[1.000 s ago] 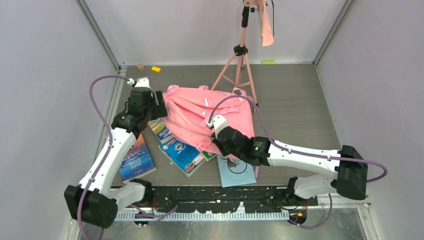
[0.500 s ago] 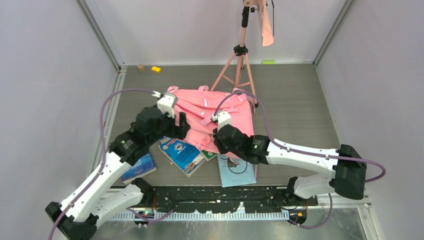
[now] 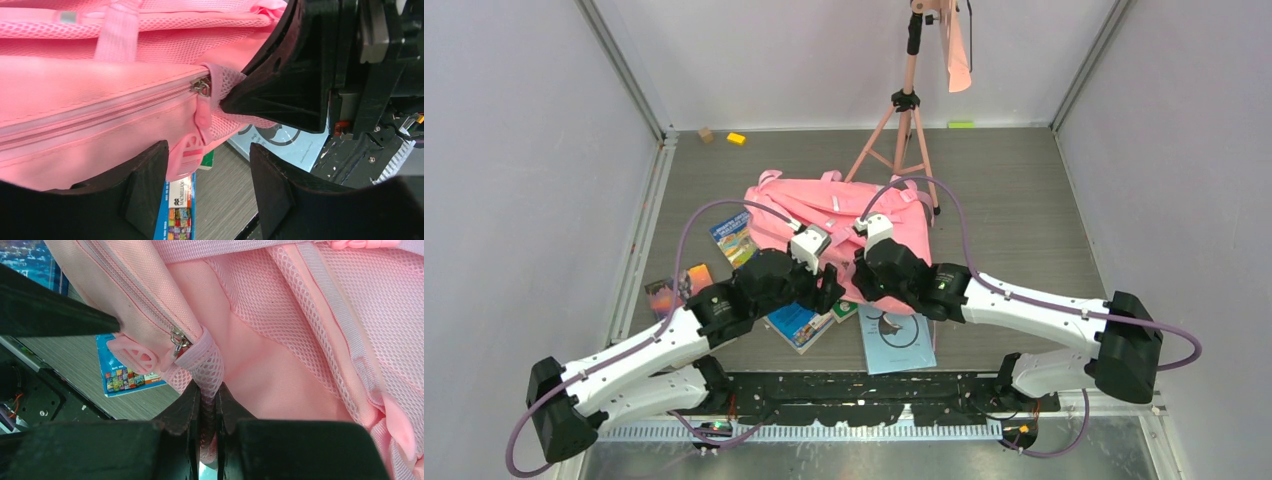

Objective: Pack the student bag
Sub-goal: Unzip the student bag at the center of the board.

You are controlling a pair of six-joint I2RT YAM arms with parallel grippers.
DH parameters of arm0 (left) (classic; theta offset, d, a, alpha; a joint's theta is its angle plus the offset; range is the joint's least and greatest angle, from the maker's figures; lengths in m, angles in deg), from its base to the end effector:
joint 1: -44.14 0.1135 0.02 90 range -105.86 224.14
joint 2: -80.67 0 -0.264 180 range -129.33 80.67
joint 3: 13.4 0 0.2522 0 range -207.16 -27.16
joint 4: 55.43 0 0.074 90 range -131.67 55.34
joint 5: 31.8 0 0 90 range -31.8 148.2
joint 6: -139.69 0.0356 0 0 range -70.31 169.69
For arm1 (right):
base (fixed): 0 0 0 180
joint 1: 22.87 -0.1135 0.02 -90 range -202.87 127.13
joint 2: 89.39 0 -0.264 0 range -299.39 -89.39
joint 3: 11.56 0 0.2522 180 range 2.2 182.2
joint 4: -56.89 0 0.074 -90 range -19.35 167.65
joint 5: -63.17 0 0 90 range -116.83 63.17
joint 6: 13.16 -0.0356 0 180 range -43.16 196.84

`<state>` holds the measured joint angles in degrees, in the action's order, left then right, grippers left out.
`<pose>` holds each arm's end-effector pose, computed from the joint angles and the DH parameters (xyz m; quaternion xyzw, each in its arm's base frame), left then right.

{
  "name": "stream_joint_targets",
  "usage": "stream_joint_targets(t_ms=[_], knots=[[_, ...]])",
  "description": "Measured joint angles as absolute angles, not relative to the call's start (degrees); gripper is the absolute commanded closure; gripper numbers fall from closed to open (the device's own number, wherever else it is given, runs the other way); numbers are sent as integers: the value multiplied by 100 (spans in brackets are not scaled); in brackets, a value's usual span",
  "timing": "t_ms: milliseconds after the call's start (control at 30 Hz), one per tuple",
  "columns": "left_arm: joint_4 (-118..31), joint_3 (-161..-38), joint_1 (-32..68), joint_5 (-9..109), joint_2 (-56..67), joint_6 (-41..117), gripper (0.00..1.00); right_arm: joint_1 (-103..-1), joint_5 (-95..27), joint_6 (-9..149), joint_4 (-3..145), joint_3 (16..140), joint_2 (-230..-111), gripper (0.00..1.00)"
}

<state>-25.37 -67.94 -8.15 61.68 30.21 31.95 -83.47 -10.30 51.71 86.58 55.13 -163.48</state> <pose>0.1252 -0.1585 0.2871 0.2363 0.8141 -0.2829 0.4487 0.1482 0.2424 0.2697 -0.2089 0.8634 0.2056 0.4107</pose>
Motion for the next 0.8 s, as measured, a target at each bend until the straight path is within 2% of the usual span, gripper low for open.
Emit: stream_joint_targets(t_ms=[433, 800], knots=[[-3475, -6610, -1101, 6813, 2652, 3180, 57, -8277, -1016, 5027, 8717, 5513, -16188, 100], [-3798, -6568, -1103, 6953, 2554, 3064, 58, -8273, -1016, 4990, 8791, 5513, -16136, 100]])
